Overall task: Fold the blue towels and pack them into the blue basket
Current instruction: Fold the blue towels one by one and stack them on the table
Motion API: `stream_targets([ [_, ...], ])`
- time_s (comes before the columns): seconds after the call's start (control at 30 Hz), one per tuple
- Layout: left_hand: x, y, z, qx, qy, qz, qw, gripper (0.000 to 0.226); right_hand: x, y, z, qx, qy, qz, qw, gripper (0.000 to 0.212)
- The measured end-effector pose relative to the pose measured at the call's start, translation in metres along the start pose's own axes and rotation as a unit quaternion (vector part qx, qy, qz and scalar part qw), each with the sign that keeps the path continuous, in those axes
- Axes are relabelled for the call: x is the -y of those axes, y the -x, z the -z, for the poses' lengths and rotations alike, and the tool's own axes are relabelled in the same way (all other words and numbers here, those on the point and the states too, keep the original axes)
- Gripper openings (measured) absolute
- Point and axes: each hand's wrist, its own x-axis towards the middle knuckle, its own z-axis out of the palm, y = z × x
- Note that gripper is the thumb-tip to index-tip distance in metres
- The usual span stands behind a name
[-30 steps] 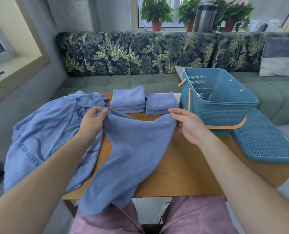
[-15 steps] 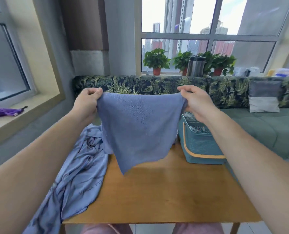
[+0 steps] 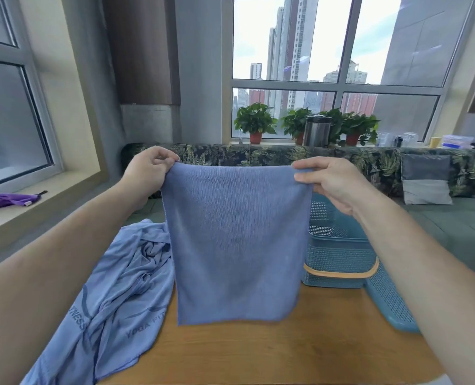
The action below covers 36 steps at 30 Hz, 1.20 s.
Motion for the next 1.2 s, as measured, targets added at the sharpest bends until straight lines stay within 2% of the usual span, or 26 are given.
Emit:
stream_targets([
  [0.07,0.004,-0.001,-0.007,0.052,0.089,0.074,0.992,0.006,-0.012,-0.003,-0.002,-0.014,0.009,-0.012,1.000,0.028],
  [0.13,0.011,0.000,-0.011,0.114,0.182,0.116,0.970,0.019,-0.025,-0.008,-0.003,-0.021,0.040,-0.017,0.999,0.035],
  [0.17,0.018,-0.002,-0.013,0.127,0.173,0.113,0.970,0.028,-0.031,-0.011,-0.004,-0.025,0.066,-0.019,0.997,0.036],
  [0.23,0.033,-0.007,-0.020,0.115,0.059,0.090,0.987,0.038,-0.043,-0.018,-0.009,-0.034,0.146,-0.011,0.989,0.032],
  [0.33,0.043,-0.016,-0.032,0.073,-0.071,0.060,0.993,0.026,-0.053,-0.035,-0.017,-0.058,0.262,0.018,0.963,0.018],
  [0.43,0.038,-0.029,-0.036,0.019,-0.103,0.009,0.994,0.009,-0.054,-0.052,-0.021,-0.079,0.280,0.079,0.954,0.023],
  [0.53,0.035,-0.037,-0.032,0.003,-0.083,-0.020,0.996,0.005,-0.048,-0.054,-0.019,-0.085,0.285,0.112,0.948,0.019],
  [0.63,0.045,-0.026,-0.029,0.010,-0.059,-0.018,0.998,0.003,-0.054,-0.040,-0.017,-0.065,0.243,0.083,0.964,0.014],
  [0.77,0.088,0.015,-0.027,0.034,-0.045,0.025,0.998,0.001,-0.092,-0.011,-0.018,-0.050,0.199,0.034,0.978,0.013],
  [0.9,0.151,0.090,-0.036,0.069,-0.062,0.070,0.993,0.007,-0.167,0.037,-0.021,-0.016,0.230,-0.037,0.972,0.008],
  [1.07,0.219,0.199,-0.065,0.085,-0.038,0.177,0.980,0.007,-0.270,0.114,-0.030,0.024,0.221,-0.133,0.966,0.013],
  [1.13,0.232,0.221,-0.071,0.070,-0.053,0.155,0.984,0.013,-0.291,0.134,-0.032,0.012,0.207,-0.145,0.967,0.014],
  [1.2,0.234,0.226,-0.075,0.064,-0.059,0.142,0.986,0.010,-0.297,0.142,-0.032,-0.011,0.197,-0.130,0.972,0.010],
])
